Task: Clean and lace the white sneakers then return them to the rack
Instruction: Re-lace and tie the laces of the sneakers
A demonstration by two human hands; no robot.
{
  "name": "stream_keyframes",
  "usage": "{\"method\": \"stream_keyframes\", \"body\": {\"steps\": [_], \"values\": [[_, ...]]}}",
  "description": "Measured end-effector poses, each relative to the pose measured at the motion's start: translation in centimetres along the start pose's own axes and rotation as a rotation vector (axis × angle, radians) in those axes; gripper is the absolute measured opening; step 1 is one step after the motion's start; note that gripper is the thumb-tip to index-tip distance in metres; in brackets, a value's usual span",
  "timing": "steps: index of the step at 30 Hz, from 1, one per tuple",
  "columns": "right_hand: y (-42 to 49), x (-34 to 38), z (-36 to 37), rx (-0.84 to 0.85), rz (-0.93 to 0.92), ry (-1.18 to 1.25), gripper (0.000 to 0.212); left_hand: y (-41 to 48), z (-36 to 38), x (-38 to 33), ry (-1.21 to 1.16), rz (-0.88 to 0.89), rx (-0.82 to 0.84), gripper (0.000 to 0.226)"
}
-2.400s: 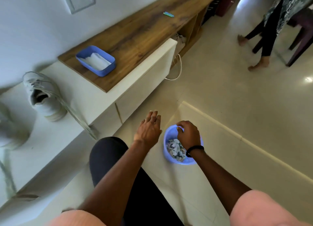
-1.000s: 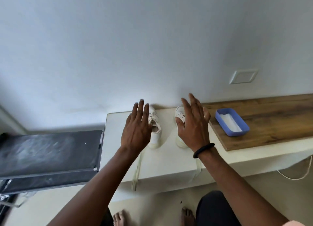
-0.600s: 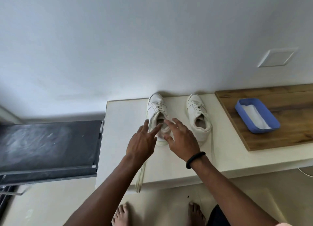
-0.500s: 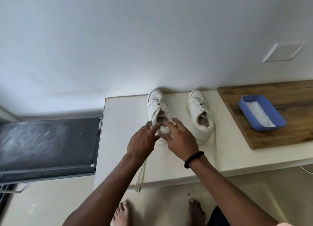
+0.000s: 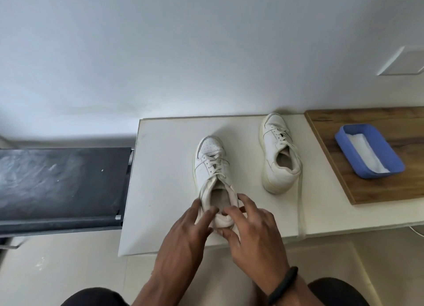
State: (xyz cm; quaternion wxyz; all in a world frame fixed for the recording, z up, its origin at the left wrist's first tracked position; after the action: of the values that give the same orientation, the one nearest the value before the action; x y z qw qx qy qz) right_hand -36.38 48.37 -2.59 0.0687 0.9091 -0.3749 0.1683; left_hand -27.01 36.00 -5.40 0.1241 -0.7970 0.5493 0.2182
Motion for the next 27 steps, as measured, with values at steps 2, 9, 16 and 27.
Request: {"method": "stream_keyframes", "body": {"steps": [2, 9, 16, 27], "values": [[-0.2, 0.1, -0.4, -0.003, -0.013, -0.018, 0.040, -0.7, -0.2, 0.1, -0.031, -0.010, -0.004, 0.090], [4.1, 0.3, -3.7, -0.184, -0.046, 0.189, 0.036, 2.5, -3.3, 0.7, -0.163, -0.295, -0.334, 0.020], [10.7, 1.2, -1.2, -0.067, -0.119, 0.182, 0.016, 4.9, -1.8, 1.9, -0.499, -0.595, -0.216, 0.024], [11.0, 0.5, -2.0, -0.190, -0.053, 0.335, 0.015, 6.6, -2.4, 1.0, -0.133, -0.225, -0.365, 0.020]]}}
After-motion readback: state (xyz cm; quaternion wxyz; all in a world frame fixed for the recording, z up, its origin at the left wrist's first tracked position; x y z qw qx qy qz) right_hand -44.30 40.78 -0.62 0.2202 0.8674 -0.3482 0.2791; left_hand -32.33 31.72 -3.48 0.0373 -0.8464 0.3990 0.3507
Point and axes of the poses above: each hand's wrist, its own y-axis towards the middle knuckle, its own z-axis out of the palm, x = y × z, the point moved 4 cm from there along y, towards the middle knuckle, and after that the axes turned 1 degree about y, right-handed, at the moved point
